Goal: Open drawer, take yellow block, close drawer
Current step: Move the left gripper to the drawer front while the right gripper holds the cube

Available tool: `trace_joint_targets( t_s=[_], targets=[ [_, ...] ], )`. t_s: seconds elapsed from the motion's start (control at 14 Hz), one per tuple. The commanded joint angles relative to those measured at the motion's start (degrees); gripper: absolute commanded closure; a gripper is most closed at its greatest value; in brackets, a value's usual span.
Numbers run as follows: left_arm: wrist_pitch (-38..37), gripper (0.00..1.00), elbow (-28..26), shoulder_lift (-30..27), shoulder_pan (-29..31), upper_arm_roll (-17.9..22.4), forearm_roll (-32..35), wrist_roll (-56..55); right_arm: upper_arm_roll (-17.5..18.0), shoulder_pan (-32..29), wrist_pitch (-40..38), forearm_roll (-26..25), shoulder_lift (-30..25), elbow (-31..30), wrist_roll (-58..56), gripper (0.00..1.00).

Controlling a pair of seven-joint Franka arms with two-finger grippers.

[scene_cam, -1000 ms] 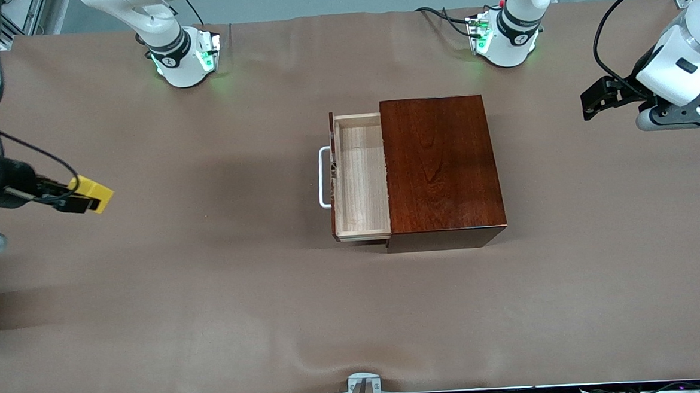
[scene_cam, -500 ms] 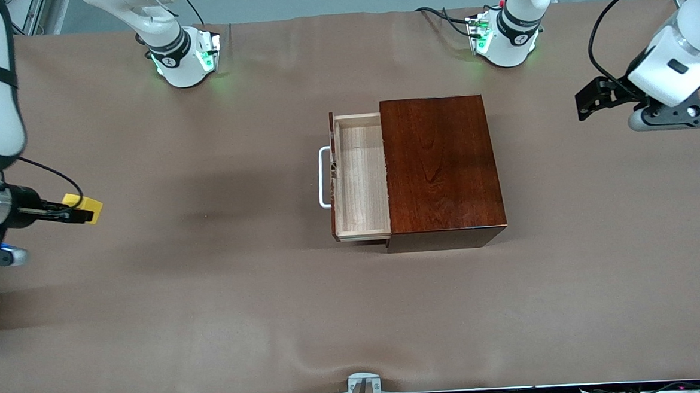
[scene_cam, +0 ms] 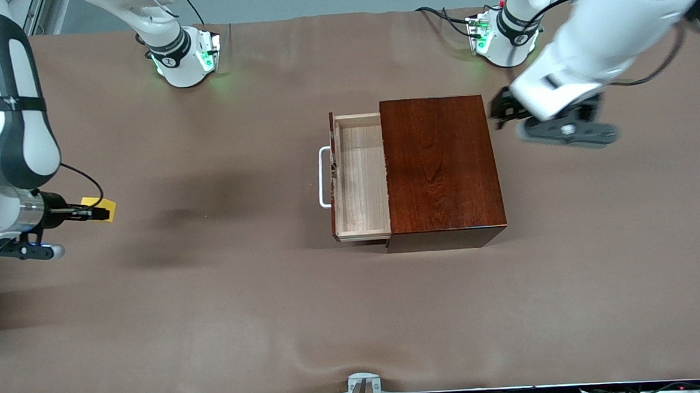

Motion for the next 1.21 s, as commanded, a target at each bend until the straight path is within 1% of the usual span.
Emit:
trace_joint_targets(
  t_s=[0.0, 0.14, 0.29, 0.43, 0.5, 0.64, 0.79, 0.86, 0.93, 1.0, 1.07, 1.14],
  targets=[
    [3.52, 0.00, 6.49, 6.98, -6.15, 0.17, -1.21, -11.25, 0.99, -1.47, 5.22, -1.17, -3.09, -7.06, -1.63, 1.00],
    [7.31, 0.00, 8.68, 10.40, -9.58, -0.10, -1.21, -18.82, 1.08, -1.39, 9.43, -1.17, -3.88, -11.36, -1.64, 1.00],
    [10.03, 0.00, 10.71, 13.83, -14.32, 0.25, -1.21, -27.07, 1.08, -1.38, 14.27, -1.17, -4.41, -15.33, -1.81, 1.00],
    [15.99, 0.00, 11.33, 16.91, -18.02, 0.43, -1.21, -35.69, 1.08, -1.47, 17.26, -1.17, -4.41, -17.79, -2.51, 1.00],
    [19.16, 0.00, 11.50, 18.75, -19.60, 0.43, -1.21, -40.17, 1.08, -1.56, 19.97, -1.17, -4.41, -19.54, -2.86, 1.00],
    [24.18, 0.00, 13.69, 23.05, -23.47, 0.61, -1.12, -49.84, 1.08, -2.17, 24.81, -1.17, -4.15, -22.45, -5.23, 1.00],
    [29.62, 0.00, 14.40, 26.92, -26.72, 0.78, -1.04, -56.18, 1.08, -3.14, 26.59, -1.17, -3.80, -23.25, -6.29, 1.00],
    [31.74, 0.00, 14.49, 28.42, -28.56, 2.26, -1.04, -59.78, 1.08, -3.23, 27.03, -1.17, -3.62, -23.51, -6.29, 1.00],
    [34.11, 0.00, 14.58, 29.65, -31.71, 4.28, -1.04, -63.82, 1.08, -3.23, 27.29, -1.17, -3.53, -23.95, -6.29, 1.00],
    [36.92, 0.00, 14.58, 30.10, -34.79, 7.17, -1.12, -68.99, 1.08, -3.23, 28.43, -1.17, -3.45, -24.65, -6.29, 1.00],
    [40.25, 0.00, 14.41, 31.06, -37.43, 9.20, -1.04, -74.52, 1.08, -3.14, 31.14, -1.17, -3.18, -26.31, -6.29, 1.00],
    [41.59, 0.00, 14.40, 33.07, -39.11, 10.35, -1.04, -79.19, 1.08, -3.14, 33.77, -1.17, -3.09, -27.72, -6.29, 1.00]
  ],
)
